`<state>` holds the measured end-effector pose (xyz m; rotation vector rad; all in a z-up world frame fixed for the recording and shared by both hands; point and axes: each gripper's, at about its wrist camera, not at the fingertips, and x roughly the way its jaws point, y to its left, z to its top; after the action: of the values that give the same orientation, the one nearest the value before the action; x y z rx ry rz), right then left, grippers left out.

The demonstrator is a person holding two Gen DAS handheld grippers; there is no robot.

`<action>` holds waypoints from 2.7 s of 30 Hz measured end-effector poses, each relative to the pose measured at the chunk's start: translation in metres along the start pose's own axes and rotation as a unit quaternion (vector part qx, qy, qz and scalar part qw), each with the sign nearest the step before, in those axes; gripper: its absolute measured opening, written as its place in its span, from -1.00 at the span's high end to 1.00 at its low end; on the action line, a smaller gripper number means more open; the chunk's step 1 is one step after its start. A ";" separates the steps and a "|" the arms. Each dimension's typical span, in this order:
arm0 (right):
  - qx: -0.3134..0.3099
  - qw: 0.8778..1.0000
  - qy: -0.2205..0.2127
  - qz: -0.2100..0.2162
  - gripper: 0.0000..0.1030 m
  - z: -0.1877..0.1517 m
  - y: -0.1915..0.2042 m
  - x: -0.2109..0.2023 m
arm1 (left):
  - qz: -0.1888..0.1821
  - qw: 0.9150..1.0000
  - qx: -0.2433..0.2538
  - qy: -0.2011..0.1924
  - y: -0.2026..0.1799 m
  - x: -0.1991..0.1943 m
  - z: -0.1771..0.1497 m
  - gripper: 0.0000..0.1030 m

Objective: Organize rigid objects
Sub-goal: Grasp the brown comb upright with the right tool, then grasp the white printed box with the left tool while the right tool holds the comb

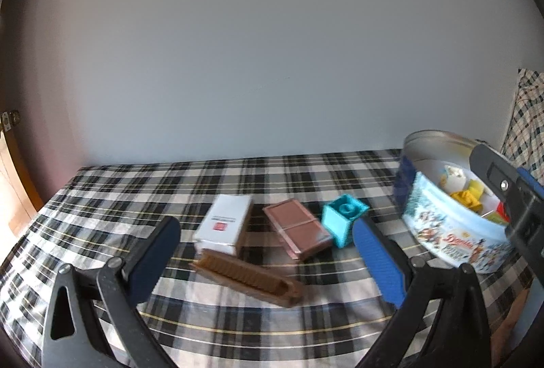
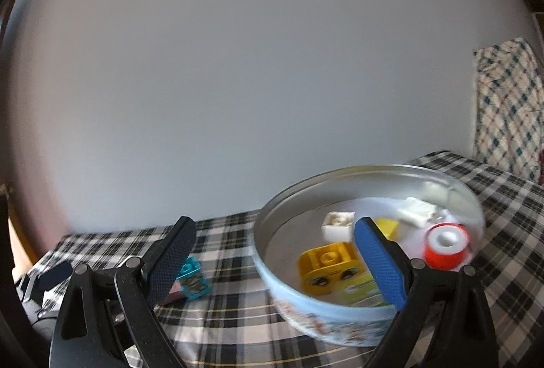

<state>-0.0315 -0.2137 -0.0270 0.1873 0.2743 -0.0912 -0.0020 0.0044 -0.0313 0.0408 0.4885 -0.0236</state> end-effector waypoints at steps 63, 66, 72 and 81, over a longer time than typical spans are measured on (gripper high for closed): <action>-0.108 0.973 0.136 0.149 0.47 0.002 0.055 0.054 | -0.028 0.978 -0.055 0.200 0.053 0.145 0.026 -0.59; -0.105 0.973 0.136 0.151 0.47 0.000 0.057 0.054 | -0.016 0.974 -0.066 0.214 0.060 0.158 0.029 -0.51; -0.106 0.974 0.140 0.144 0.47 -0.002 0.058 0.055 | 0.008 0.976 -0.053 0.211 0.059 0.158 0.032 0.21; -0.098 0.976 0.132 0.143 0.47 -0.003 0.053 0.055 | 0.016 0.981 -0.086 0.175 0.081 0.122 0.024 0.22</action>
<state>0.0267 -0.1652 -0.0359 0.0408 0.5161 0.2488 0.1191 0.0831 -0.0649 -0.1185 0.8397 0.0581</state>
